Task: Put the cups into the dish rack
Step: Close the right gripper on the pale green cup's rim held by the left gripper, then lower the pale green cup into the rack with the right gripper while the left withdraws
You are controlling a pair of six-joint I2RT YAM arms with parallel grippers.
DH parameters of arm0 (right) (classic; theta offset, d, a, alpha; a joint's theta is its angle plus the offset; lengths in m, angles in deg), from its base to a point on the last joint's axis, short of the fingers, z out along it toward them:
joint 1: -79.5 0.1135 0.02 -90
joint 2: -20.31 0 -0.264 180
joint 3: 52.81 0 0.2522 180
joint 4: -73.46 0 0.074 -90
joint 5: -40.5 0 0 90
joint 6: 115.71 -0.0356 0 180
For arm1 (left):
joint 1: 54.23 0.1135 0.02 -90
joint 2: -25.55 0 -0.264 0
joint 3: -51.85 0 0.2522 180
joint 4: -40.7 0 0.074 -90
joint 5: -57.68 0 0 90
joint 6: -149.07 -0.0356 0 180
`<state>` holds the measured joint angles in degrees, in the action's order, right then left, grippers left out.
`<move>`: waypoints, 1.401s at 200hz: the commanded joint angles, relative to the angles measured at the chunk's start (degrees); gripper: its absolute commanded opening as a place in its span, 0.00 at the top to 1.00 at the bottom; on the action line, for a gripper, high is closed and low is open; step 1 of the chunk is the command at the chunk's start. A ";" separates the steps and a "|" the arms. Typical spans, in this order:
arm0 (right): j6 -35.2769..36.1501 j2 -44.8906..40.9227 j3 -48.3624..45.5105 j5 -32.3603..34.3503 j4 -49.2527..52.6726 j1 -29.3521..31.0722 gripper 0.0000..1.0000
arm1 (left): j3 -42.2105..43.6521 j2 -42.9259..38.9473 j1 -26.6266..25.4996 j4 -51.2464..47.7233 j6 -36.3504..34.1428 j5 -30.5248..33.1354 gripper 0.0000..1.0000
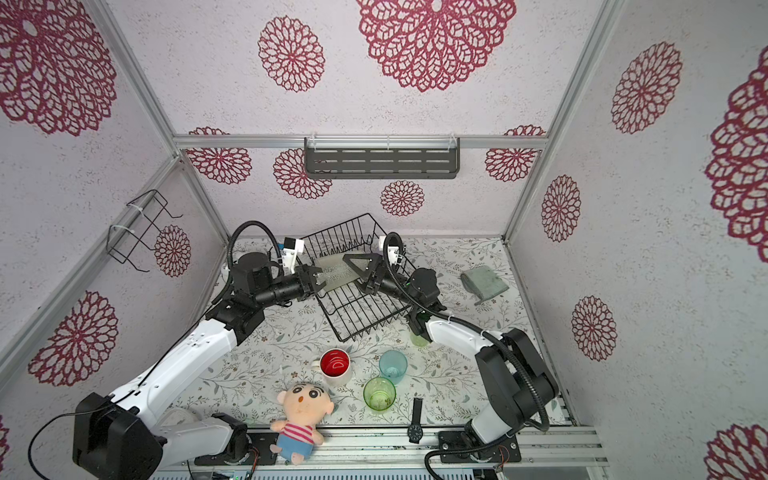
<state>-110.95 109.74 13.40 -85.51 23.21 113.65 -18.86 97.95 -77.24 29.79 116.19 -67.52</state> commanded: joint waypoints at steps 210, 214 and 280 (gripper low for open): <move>-0.32 2.24 -5.05 3.75 -7.41 -4.66 0.38 | 2.50 -2.50 1.46 -6.86 -3.60 4.95 0.33; -0.02 2.20 -5.26 3.67 -7.16 -4.98 0.38 | 2.85 -2.75 1.64 -7.15 -3.66 5.11 0.32; 26.52 -5.19 -3.04 7.40 28.76 -9.78 0.40 | 5.88 -7.62 4.15 -13.53 -5.98 6.74 0.28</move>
<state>-101.83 110.74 6.58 -81.99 33.18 104.56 -13.15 92.97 -73.92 20.08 112.87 -62.17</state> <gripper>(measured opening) 0.734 0.713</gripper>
